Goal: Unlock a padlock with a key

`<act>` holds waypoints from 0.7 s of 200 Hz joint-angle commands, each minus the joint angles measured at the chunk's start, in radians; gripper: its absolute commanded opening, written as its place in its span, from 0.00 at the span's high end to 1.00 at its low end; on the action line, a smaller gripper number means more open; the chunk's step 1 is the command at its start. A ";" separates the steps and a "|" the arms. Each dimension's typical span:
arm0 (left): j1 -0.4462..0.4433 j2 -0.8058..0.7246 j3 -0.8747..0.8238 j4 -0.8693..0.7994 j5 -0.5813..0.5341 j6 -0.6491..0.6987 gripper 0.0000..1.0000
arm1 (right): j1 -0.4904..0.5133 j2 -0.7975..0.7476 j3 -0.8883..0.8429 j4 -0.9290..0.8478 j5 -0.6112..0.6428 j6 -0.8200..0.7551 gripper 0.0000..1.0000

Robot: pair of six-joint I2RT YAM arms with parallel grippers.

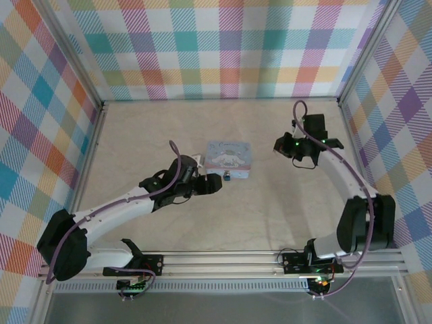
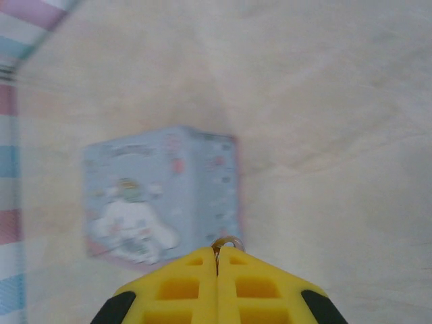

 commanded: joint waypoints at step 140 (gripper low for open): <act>-0.020 0.071 0.260 0.281 0.282 0.210 0.32 | 0.173 -0.293 0.001 0.250 -0.339 0.442 0.94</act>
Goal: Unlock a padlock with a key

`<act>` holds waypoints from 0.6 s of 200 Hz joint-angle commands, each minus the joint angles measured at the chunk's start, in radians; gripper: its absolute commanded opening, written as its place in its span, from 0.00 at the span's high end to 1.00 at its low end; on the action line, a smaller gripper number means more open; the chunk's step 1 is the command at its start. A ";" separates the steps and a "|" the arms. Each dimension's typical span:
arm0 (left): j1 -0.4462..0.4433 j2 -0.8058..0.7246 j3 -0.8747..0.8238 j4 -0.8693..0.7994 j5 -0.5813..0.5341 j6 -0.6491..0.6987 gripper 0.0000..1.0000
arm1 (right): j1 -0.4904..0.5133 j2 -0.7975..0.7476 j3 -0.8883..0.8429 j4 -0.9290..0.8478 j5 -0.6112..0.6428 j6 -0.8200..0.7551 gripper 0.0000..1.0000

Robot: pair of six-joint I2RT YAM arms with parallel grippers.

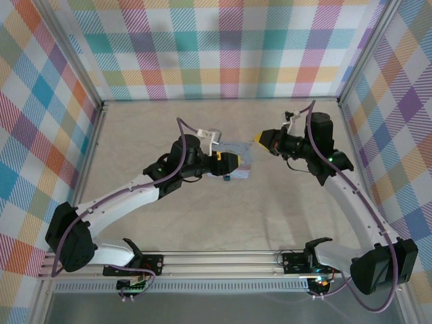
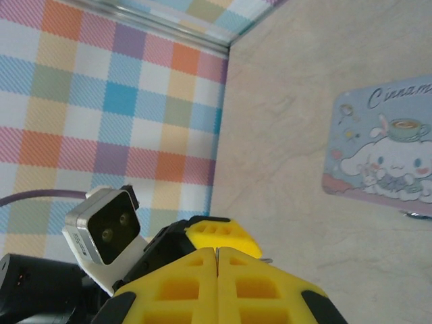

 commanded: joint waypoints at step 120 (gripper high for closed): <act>0.046 -0.033 0.080 0.154 0.328 0.036 0.28 | 0.066 -0.010 -0.001 0.165 -0.193 0.141 0.93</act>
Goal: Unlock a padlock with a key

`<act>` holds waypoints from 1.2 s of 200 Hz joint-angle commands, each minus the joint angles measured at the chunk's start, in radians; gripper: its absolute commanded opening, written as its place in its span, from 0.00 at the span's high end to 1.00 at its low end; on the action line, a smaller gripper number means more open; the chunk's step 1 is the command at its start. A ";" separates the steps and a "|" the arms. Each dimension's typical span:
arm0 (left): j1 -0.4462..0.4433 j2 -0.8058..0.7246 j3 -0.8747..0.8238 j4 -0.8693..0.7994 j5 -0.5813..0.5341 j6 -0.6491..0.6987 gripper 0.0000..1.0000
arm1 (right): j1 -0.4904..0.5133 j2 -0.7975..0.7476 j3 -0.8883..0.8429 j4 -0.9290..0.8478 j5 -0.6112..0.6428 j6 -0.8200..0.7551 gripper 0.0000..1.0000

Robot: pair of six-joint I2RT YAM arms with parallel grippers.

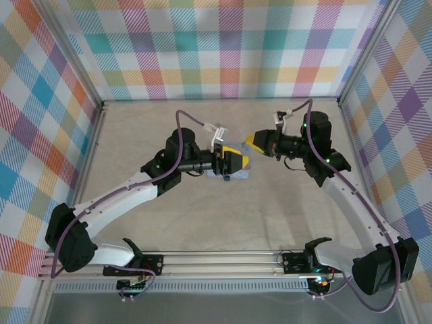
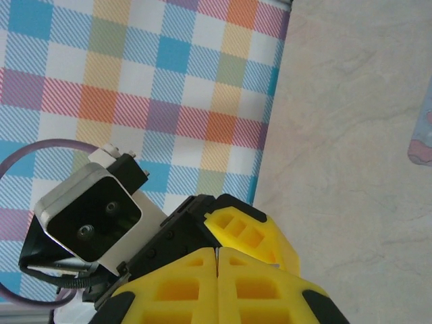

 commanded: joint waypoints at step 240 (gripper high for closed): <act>0.067 -0.003 0.073 0.023 0.128 0.024 0.76 | 0.040 0.012 -0.026 0.162 -0.092 0.110 0.90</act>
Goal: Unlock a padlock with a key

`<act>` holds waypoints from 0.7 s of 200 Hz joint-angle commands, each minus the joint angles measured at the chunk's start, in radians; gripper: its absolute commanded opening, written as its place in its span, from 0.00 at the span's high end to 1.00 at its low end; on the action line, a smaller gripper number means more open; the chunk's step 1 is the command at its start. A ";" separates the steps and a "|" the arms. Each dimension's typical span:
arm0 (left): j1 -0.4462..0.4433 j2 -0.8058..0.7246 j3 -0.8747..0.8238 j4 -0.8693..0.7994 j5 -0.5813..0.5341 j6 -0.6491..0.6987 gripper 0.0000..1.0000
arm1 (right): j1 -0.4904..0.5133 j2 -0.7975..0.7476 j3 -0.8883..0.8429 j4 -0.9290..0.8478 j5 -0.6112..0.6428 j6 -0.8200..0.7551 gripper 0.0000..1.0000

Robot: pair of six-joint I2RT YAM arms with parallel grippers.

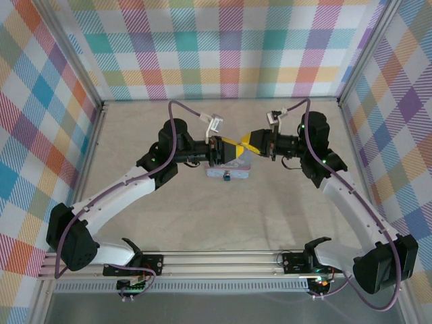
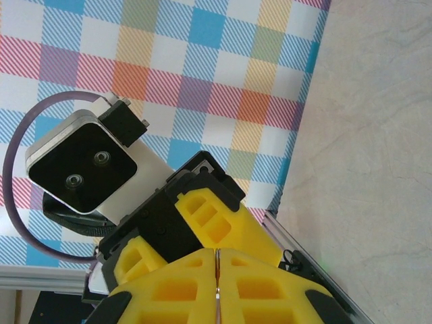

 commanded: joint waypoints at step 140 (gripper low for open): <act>0.021 -0.068 -0.002 -0.108 -0.062 0.085 0.91 | 0.007 0.008 -0.001 0.018 -0.037 -0.018 0.90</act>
